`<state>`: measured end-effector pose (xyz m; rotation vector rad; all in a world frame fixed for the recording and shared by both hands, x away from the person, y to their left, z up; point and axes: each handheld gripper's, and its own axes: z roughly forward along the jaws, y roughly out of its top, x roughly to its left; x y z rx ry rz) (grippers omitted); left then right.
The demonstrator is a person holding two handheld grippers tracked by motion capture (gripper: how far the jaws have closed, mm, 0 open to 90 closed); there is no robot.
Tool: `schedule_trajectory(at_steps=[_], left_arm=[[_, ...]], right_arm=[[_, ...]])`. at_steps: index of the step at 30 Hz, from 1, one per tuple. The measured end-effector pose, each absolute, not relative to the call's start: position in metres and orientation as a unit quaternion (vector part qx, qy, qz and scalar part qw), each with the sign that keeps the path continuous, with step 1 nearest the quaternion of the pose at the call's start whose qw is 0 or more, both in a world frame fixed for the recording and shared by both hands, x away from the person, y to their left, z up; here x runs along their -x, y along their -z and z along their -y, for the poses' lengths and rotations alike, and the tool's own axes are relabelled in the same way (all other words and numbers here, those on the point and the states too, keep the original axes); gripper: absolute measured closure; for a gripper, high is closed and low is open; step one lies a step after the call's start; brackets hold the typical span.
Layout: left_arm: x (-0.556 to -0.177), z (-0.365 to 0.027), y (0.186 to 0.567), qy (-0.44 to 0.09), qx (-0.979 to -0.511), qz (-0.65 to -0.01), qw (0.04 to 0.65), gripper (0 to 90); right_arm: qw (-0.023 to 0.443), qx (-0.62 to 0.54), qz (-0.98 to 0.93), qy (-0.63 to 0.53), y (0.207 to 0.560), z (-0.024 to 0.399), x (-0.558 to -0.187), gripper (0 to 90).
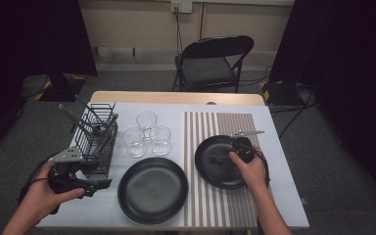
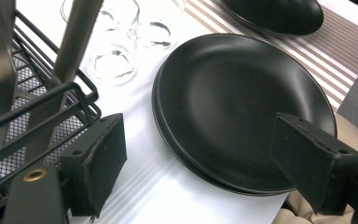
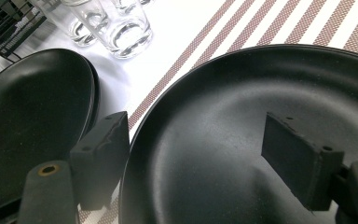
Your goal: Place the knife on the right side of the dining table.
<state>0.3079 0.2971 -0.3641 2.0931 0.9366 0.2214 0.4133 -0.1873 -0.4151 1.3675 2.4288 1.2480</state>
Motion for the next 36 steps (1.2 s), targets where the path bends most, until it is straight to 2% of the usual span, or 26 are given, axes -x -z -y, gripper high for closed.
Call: schedule_trajectory(at_steps=[20, 36], left_arm=[[-0.317, -0.296, 0.354, -0.092, -0.833, -0.370, 0.400, 17.9], [-0.321, -0.298, 0.342, -0.095, -0.840, -0.363, 0.393, 22.2]], right_arm=[[0.054, -0.428, -0.813, -0.391, 0.413, 0.183, -0.406, 22.8], [0.052, -0.426, -0.811, -0.399, 0.410, 0.184, -0.405, 22.8]])
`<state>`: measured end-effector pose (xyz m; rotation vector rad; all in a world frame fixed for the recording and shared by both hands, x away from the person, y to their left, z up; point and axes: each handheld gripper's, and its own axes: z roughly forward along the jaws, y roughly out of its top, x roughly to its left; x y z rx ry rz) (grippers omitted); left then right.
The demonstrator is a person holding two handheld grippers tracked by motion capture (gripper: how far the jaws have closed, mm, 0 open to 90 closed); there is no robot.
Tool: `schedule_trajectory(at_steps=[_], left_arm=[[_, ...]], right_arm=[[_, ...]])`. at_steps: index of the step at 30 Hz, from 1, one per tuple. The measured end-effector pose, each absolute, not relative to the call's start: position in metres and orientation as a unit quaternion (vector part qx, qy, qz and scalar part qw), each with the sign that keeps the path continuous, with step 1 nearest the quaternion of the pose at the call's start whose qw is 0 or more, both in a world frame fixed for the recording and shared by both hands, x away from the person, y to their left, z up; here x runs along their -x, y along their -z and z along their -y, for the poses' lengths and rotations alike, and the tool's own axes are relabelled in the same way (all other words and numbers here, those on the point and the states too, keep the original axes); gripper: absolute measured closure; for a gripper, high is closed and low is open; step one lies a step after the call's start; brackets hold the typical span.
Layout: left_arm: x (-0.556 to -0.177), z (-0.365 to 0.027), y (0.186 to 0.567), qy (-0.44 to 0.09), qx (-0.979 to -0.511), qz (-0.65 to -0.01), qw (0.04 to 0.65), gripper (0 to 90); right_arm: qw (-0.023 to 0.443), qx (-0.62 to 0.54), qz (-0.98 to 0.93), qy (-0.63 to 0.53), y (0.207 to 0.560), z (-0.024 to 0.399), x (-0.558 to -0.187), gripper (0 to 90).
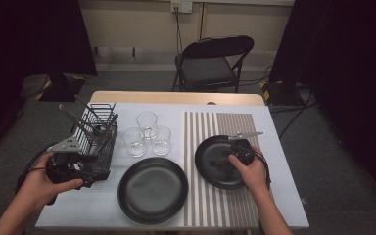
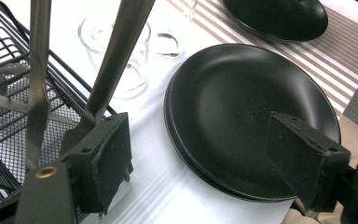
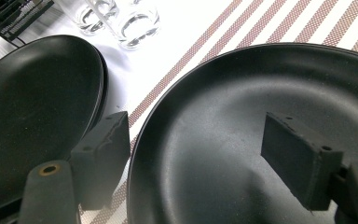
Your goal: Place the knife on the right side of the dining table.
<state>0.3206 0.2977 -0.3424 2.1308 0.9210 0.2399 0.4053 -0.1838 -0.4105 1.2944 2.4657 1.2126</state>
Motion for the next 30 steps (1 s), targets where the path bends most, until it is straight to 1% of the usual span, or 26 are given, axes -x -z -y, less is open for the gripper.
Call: schedule_trajectory(at_steps=[5, 10, 11, 15, 22, 24, 30], left_arm=[[-0.322, -0.298, 0.336, -0.103, -0.842, -0.357, 0.391, 24.0], [-0.328, -0.300, 0.334, -0.100, -0.840, -0.363, 0.391, 25.2], [-0.329, -0.301, 0.334, -0.102, -0.841, -0.360, 0.390, 28.1], [-0.331, -0.299, 0.333, -0.103, -0.843, -0.352, 0.394, 31.1], [-0.334, -0.298, 0.329, -0.107, -0.848, -0.351, 0.383, 31.9], [-0.335, -0.298, 0.327, -0.107, -0.849, -0.347, 0.384, 34.0], [-0.339, -0.301, 0.322, -0.116, -0.848, -0.350, 0.380, 36.6]], right_arm=[[0.053, -0.426, -0.810, -0.399, 0.410, 0.184, -0.405, 22.8], [0.052, -0.427, -0.809, -0.401, 0.409, 0.185, -0.405, 22.8], [0.052, -0.428, -0.808, -0.401, 0.410, 0.185, -0.406, 22.8], [0.047, -0.430, -0.807, -0.401, 0.409, 0.186, -0.406, 22.9], [0.049, -0.427, -0.808, -0.403, 0.409, 0.185, -0.406, 22.9], [0.049, -0.427, -0.808, -0.404, 0.409, 0.186, -0.406, 22.9], [0.048, -0.428, -0.807, -0.404, 0.408, 0.186, -0.406, 22.9]])
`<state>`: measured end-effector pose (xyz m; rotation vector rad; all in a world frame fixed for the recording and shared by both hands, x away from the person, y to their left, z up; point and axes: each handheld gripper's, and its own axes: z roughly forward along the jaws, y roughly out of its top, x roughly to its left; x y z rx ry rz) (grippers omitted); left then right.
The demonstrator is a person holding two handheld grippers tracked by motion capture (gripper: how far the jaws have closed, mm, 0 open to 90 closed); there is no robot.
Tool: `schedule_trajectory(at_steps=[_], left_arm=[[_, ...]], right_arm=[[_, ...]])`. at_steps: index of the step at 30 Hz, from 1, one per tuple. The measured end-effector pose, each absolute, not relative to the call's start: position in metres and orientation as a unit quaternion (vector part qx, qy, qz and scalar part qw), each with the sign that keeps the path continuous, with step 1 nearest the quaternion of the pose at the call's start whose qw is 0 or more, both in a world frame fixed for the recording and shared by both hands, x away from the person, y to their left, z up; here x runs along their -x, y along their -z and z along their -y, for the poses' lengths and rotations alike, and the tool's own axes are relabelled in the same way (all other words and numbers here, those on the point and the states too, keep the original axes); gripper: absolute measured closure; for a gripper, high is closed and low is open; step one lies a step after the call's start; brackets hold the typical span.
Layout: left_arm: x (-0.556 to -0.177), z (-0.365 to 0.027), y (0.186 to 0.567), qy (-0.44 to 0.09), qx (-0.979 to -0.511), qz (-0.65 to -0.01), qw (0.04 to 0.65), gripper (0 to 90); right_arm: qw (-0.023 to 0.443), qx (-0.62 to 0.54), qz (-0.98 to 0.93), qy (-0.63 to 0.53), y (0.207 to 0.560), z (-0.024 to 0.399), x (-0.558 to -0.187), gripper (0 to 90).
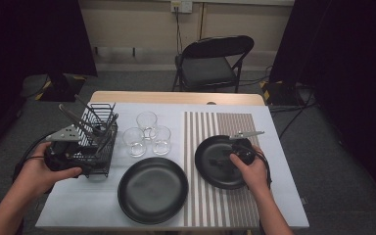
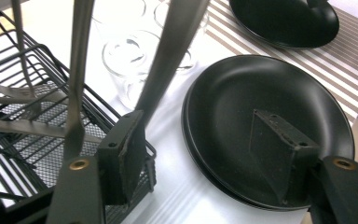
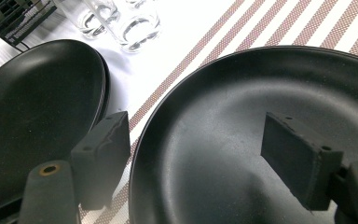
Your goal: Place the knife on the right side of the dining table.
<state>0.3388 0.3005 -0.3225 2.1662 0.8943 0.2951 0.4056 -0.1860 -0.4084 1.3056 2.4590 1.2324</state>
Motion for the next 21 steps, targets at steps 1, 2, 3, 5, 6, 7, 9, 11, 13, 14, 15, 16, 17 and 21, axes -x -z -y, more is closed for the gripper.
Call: schedule_trajectory(at_steps=[1, 2, 3, 5, 6, 7, 9, 11, 13, 14, 15, 16, 17, 21], left_arm=[[-0.339, -0.301, 0.322, -0.117, -0.848, -0.351, 0.378, 36.6], [-0.340, -0.301, 0.322, -0.119, -0.851, -0.346, 0.377, 37.4], [-0.342, -0.300, 0.322, -0.121, -0.851, -0.344, 0.379, 40.4], [-0.343, -0.301, 0.322, -0.125, -0.853, -0.339, 0.377, 40.6], [-0.344, -0.301, 0.322, -0.128, -0.853, -0.338, 0.376, 41.1], [-0.345, -0.301, 0.321, -0.130, -0.854, -0.336, 0.374, 41.5], [-0.346, -0.301, 0.321, -0.131, -0.854, -0.336, 0.376, 42.0], [-0.347, -0.301, 0.321, -0.130, -0.854, -0.336, 0.376, 42.8], [-0.349, -0.302, 0.321, -0.132, -0.855, -0.335, 0.372, 43.5], [-0.350, -0.302, 0.321, -0.131, -0.854, -0.335, 0.376, 45.1], [-0.352, -0.303, 0.322, -0.128, -0.853, -0.338, 0.377, 45.5], [-0.352, -0.303, 0.322, -0.128, -0.853, -0.338, 0.377, 45.5], [-0.354, -0.304, 0.323, -0.129, -0.854, -0.338, 0.374, 45.6], [-0.357, -0.305, 0.323, -0.128, -0.852, -0.340, 0.378, 46.0]], right_arm=[[0.049, -0.428, -0.807, -0.404, 0.408, 0.186, -0.406, 22.9], [0.049, -0.428, -0.807, -0.404, 0.409, 0.186, -0.406, 22.9], [0.049, -0.428, -0.807, -0.404, 0.408, 0.186, -0.406, 22.9], [0.046, -0.427, -0.807, -0.406, 0.408, 0.186, -0.406, 22.9], [0.046, -0.428, -0.806, -0.405, 0.408, 0.186, -0.406, 22.9], [0.047, -0.428, -0.807, -0.404, 0.408, 0.186, -0.406, 22.9], [0.047, -0.429, -0.807, -0.404, 0.409, 0.187, -0.406, 22.9], [0.047, -0.429, -0.806, -0.405, 0.409, 0.187, -0.406, 22.9], [0.047, -0.429, -0.806, -0.405, 0.409, 0.187, -0.406, 22.9], [0.048, -0.429, -0.806, -0.405, 0.409, 0.187, -0.406, 22.9], [0.047, -0.430, -0.806, -0.404, 0.409, 0.187, -0.406, 22.9], [0.047, -0.430, -0.806, -0.404, 0.409, 0.187, -0.406, 22.9], [0.047, -0.430, -0.806, -0.404, 0.409, 0.187, -0.406, 22.9], [0.046, -0.430, -0.806, -0.404, 0.409, 0.186, -0.406, 22.9]])
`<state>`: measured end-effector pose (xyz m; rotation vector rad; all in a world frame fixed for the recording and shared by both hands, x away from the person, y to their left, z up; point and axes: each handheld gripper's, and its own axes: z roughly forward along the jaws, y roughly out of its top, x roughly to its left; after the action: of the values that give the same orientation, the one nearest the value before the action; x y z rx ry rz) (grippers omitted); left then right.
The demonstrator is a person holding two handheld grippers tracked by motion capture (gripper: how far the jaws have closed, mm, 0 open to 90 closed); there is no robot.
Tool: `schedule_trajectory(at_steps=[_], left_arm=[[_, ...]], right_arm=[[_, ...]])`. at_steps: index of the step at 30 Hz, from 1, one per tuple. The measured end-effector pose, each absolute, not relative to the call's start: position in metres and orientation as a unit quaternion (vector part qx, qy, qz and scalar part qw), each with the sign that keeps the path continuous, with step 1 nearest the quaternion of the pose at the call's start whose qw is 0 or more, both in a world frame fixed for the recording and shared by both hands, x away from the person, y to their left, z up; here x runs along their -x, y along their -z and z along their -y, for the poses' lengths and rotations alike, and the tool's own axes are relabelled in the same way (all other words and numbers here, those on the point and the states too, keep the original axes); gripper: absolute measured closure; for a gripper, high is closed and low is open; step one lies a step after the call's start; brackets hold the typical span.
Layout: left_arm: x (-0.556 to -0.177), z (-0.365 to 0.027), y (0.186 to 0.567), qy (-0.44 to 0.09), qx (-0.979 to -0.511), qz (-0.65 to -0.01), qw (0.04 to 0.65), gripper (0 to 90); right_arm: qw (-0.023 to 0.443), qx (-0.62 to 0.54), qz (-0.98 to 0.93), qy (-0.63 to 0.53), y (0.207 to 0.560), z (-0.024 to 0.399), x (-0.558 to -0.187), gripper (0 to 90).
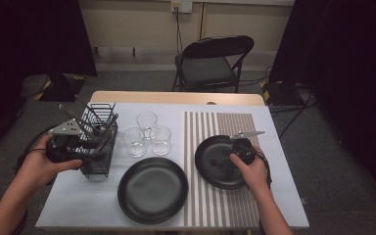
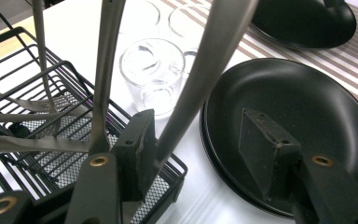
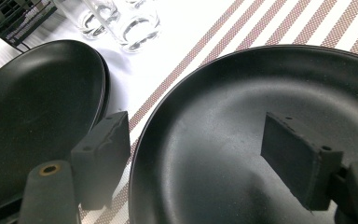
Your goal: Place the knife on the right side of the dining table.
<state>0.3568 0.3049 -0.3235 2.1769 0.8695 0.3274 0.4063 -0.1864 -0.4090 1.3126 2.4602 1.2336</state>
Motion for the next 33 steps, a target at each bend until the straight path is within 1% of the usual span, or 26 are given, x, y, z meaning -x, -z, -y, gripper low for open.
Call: schedule_trajectory(at_steps=[5, 15, 33], left_arm=[[-0.359, -0.304, 0.325, -0.126, -0.852, -0.341, 0.377, 46.7], [-0.365, -0.302, 0.329, -0.125, -0.860, -0.325, 0.373, 51.1], [-0.373, -0.303, 0.336, -0.116, -0.854, -0.334, 0.382, 55.9]], right_arm=[[0.046, -0.429, -0.806, -0.406, 0.408, 0.187, -0.406, 22.9], [0.045, -0.429, -0.805, -0.407, 0.408, 0.187, -0.406, 23.0], [0.044, -0.428, -0.804, -0.410, 0.408, 0.187, -0.406, 23.0]])
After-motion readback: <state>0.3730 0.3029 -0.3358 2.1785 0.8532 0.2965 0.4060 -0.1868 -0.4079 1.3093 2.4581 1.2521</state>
